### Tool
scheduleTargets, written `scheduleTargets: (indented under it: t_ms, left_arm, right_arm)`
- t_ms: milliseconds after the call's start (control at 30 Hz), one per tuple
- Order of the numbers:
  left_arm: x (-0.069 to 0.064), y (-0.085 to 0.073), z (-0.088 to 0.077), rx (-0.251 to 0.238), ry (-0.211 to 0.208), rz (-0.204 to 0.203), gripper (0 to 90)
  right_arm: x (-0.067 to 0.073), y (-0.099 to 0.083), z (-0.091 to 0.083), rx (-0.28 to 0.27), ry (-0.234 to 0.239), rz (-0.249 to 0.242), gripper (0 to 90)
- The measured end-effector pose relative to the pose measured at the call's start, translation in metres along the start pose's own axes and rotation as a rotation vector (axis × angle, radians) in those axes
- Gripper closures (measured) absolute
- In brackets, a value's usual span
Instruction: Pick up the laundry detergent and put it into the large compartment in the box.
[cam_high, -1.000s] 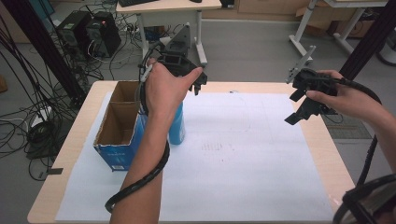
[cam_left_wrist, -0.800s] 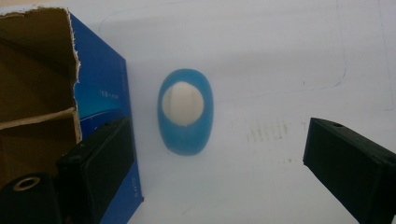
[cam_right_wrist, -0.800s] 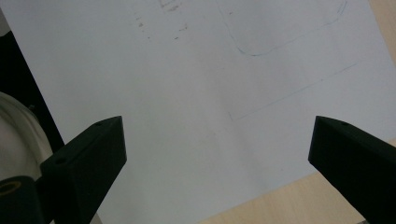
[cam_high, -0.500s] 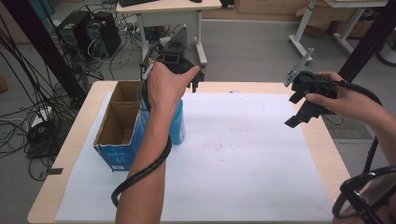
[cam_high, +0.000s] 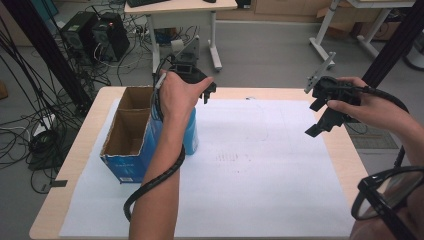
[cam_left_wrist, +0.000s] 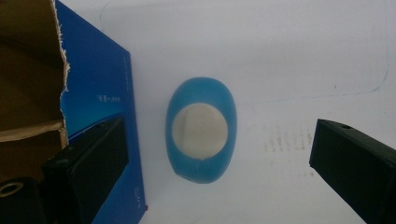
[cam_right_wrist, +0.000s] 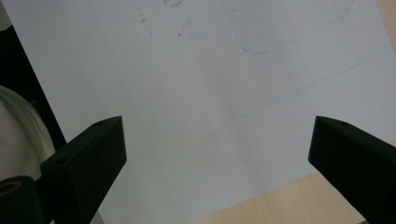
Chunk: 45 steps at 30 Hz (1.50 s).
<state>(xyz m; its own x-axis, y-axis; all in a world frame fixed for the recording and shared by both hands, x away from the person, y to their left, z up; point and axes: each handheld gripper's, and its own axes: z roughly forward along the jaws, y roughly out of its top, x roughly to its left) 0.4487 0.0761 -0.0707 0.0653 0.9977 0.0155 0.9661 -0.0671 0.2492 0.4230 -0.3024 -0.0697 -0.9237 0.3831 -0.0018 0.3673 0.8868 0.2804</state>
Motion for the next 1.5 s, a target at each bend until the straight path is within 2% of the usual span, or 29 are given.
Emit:
scheduleTargets:
  t_ms: [500, 533, 1133, 1500]
  left_arm:
    - [0.003, 0.008, 0.023, 0.036, 0.011, -0.022, 5.0]
    - [0.003, 0.010, 0.027, 0.049, 0.015, -0.026, 5.2]
    - [0.002, 0.015, 0.048, 0.091, 0.006, -0.022, 6.9]
    - [-0.003, 0.016, 0.054, 0.096, 0.026, -0.019, 18.0]
  right_arm:
    - [0.002, -0.002, -0.002, 0.000, -0.007, 0.001, 4.4]
    - [0.002, -0.002, -0.002, 0.001, -0.007, 0.001, 4.4]
    - [0.000, -0.005, 0.001, -0.001, 0.002, 0.003, 4.5]
    - [0.000, -0.007, 0.001, -0.009, -0.001, 0.005, 4.4]
